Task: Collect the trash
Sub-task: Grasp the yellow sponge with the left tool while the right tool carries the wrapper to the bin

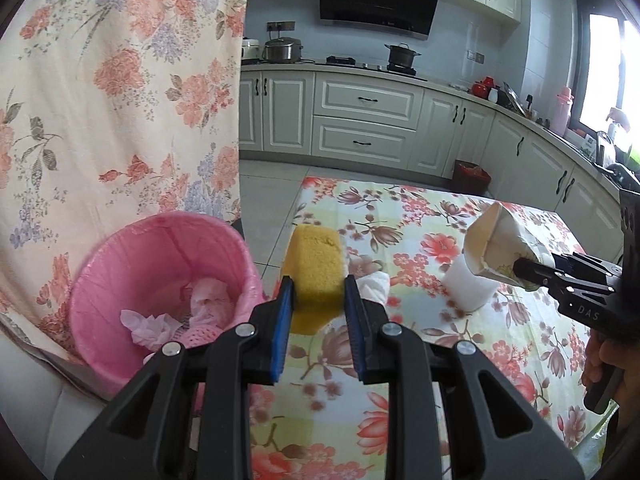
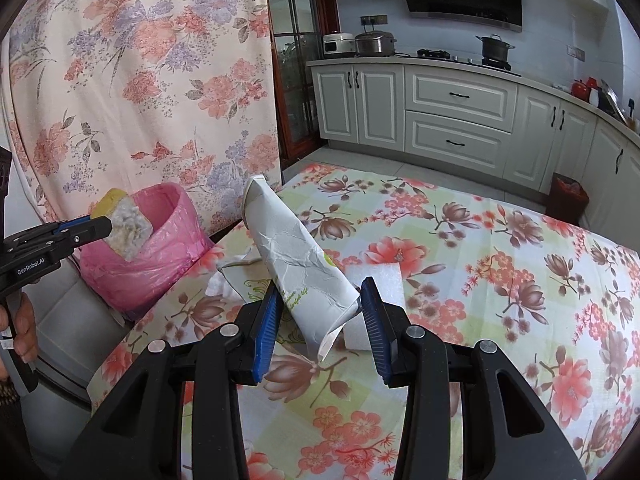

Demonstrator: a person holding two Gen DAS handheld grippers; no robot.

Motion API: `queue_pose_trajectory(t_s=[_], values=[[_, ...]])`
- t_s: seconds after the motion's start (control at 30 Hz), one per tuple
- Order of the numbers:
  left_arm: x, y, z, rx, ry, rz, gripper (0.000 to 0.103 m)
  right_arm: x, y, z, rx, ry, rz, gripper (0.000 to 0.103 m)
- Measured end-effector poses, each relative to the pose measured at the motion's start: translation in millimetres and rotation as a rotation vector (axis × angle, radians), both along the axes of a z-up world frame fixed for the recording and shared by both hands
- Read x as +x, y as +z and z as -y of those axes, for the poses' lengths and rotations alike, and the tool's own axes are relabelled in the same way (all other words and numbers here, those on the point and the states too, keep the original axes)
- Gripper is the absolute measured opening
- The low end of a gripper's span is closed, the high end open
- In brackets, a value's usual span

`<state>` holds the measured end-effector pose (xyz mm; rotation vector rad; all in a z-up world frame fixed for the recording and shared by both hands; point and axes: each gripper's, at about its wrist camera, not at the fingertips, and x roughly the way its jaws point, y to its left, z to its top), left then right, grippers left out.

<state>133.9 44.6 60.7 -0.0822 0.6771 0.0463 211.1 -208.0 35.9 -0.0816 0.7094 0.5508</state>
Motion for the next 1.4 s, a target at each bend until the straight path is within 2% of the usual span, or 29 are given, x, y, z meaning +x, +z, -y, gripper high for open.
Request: queue_pose_trajectory(t_s=[0.27, 0.57, 1.0, 1.4], values=[[-22, 16, -51, 0.027, 0.118, 0.036, 0.025, 4, 13, -40, 0.007, 0.055, 0.018, 0.039], [-39, 27, -94, 0.041, 0.206, 0.068, 0.025, 14, 23, -93, 0.002, 0.128, 0.025, 0.039], [-51, 32, -122, 0.021, 0.254, 0.095, 0.025, 24, 36, -192, -0.037, 0.272, 0.035, 0.039], [-60, 28, -139, -0.002, 0.282, 0.102, 0.025, 31, 26, -272, -0.082, 0.367, 0.002, 0.039]])
